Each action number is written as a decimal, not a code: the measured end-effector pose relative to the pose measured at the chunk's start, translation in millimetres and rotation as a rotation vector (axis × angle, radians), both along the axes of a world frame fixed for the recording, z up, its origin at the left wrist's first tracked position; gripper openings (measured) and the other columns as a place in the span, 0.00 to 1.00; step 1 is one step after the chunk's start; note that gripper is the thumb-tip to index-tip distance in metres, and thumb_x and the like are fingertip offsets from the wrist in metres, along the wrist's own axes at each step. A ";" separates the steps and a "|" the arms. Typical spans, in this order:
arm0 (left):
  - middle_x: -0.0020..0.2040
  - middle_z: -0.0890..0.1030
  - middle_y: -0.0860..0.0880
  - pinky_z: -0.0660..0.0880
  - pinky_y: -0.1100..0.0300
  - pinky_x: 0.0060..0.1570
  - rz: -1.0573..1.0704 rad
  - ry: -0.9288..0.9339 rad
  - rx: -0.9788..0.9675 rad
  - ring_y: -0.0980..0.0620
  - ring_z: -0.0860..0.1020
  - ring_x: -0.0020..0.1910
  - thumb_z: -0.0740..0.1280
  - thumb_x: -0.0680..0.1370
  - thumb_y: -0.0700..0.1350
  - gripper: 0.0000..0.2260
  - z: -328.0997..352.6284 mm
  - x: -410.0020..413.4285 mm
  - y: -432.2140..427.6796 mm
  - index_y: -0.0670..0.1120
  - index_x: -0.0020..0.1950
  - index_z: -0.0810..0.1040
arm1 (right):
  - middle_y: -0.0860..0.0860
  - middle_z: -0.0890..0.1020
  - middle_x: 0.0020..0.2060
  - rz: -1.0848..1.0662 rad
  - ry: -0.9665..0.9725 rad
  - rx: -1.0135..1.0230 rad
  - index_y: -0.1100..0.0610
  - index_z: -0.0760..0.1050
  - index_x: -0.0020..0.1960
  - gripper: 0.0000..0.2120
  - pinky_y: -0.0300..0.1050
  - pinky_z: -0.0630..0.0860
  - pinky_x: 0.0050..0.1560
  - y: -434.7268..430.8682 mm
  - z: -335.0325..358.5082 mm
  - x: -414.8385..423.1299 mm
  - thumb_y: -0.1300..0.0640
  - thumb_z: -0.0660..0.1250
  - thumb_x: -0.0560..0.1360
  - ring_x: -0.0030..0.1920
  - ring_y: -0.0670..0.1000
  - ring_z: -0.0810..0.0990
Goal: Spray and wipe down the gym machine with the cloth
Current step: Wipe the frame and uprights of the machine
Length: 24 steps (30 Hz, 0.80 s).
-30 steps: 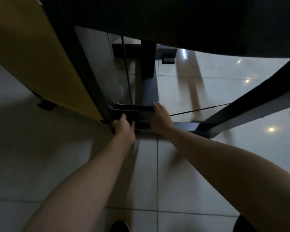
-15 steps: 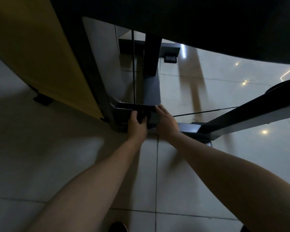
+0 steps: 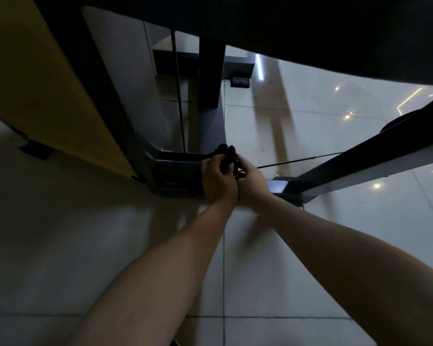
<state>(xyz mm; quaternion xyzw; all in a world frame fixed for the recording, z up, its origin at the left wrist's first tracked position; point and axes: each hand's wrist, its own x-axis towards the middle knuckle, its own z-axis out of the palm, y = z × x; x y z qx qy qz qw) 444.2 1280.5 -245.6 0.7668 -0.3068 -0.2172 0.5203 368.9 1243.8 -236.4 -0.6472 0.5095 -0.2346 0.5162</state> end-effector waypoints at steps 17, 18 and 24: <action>0.45 0.80 0.53 0.79 0.50 0.54 -0.202 0.191 0.117 0.48 0.81 0.49 0.66 0.72 0.52 0.10 -18.3 15.4 60.7 0.54 0.52 0.75 | 0.53 0.78 0.54 -0.299 -0.112 0.388 0.51 0.69 0.66 0.12 0.39 0.77 0.34 33.4 -1.7 -1.0 0.57 0.62 0.83 0.47 0.50 0.81; 0.46 0.80 0.53 0.78 0.52 0.53 -0.185 0.216 0.102 0.48 0.81 0.49 0.67 0.73 0.52 0.10 -10.1 20.3 61.4 0.54 0.53 0.74 | 0.54 0.77 0.55 -0.313 -0.169 0.400 0.49 0.67 0.66 0.13 0.41 0.78 0.34 40.3 2.8 0.1 0.54 0.62 0.83 0.49 0.52 0.81; 0.53 0.80 0.50 0.80 0.58 0.48 -0.066 0.271 -0.036 0.52 0.81 0.52 0.68 0.80 0.42 0.10 47.0 67.7 90.9 0.50 0.58 0.70 | 0.56 0.78 0.56 -0.162 -0.403 0.268 0.46 0.65 0.64 0.12 0.62 0.82 0.53 94.7 44.4 56.1 0.57 0.61 0.83 0.54 0.57 0.82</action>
